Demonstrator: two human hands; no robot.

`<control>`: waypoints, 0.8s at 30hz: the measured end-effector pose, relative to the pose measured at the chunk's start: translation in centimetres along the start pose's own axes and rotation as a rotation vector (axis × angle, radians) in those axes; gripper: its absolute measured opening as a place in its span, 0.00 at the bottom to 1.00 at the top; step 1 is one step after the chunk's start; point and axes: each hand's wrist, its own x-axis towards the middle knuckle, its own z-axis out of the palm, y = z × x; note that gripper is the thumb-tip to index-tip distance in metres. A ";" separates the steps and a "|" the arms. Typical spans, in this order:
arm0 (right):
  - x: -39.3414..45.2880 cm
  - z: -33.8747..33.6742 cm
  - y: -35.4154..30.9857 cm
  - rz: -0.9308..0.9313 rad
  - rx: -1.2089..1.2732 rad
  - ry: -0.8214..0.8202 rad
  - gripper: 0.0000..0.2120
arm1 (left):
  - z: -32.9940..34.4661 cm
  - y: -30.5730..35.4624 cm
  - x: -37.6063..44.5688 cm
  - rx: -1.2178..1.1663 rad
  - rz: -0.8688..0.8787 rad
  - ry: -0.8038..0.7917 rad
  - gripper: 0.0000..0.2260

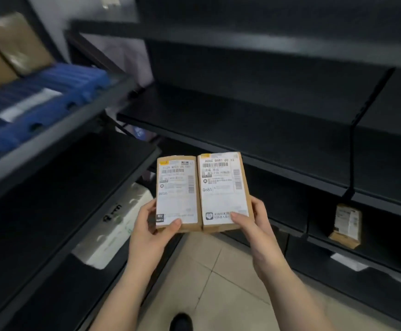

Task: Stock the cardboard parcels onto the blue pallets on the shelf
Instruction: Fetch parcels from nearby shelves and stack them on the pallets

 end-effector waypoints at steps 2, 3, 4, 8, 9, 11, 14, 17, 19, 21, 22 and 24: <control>-1.3 1.7 -2.8 -0.039 0.001 -0.058 0.30 | -1.9 2.7 -1.7 -0.018 0.035 0.054 0.23; -1.8 2.5 -4.0 -0.057 -0.002 -0.080 0.29 | -2.9 3.9 -2.4 -0.028 0.050 0.083 0.24; -2.3 3.4 -5.2 -0.075 -0.008 -0.100 0.29 | -4.0 5.0 -3.0 -0.036 0.066 0.111 0.24; -4.3 7.3 -9.2 -0.149 -0.030 -0.204 0.28 | -8.6 9.2 -5.5 -0.040 0.147 0.233 0.24; -4.8 8.3 -9.9 -0.159 -0.027 -0.237 0.29 | -9.7 9.9 -6.1 -0.047 0.161 0.263 0.24; -5.9 10.3 -11.2 -0.183 -0.028 -0.305 0.34 | -11.9 10.9 -7.4 -0.071 0.189 0.327 0.24; -7.0 13.5 -13.3 -0.237 -0.037 -0.393 0.36 | -15.2 12.6 -8.5 -0.104 0.228 0.405 0.24; -7.8 16.9 -14.9 -0.280 -0.038 -0.471 0.36 | -18.6 13.9 -9.3 -0.115 0.275 0.472 0.24; -8.1 19.2 -15.5 -0.300 -0.041 -0.520 0.36 | -20.8 14.6 -9.9 -0.120 0.283 0.520 0.24; -8.4 21.5 -15.8 -0.313 -0.044 -0.553 0.35 | -22.8 15.2 -10.4 -0.133 0.285 0.561 0.24; -8.4 22.6 -16.0 -0.320 -0.043 -0.568 0.34 | -23.8 15.5 -10.6 -0.134 0.290 0.577 0.23; -8.5 24.7 -16.1 -0.327 -0.046 -0.600 0.31 | -25.9 15.7 -10.9 -0.133 0.300 0.602 0.23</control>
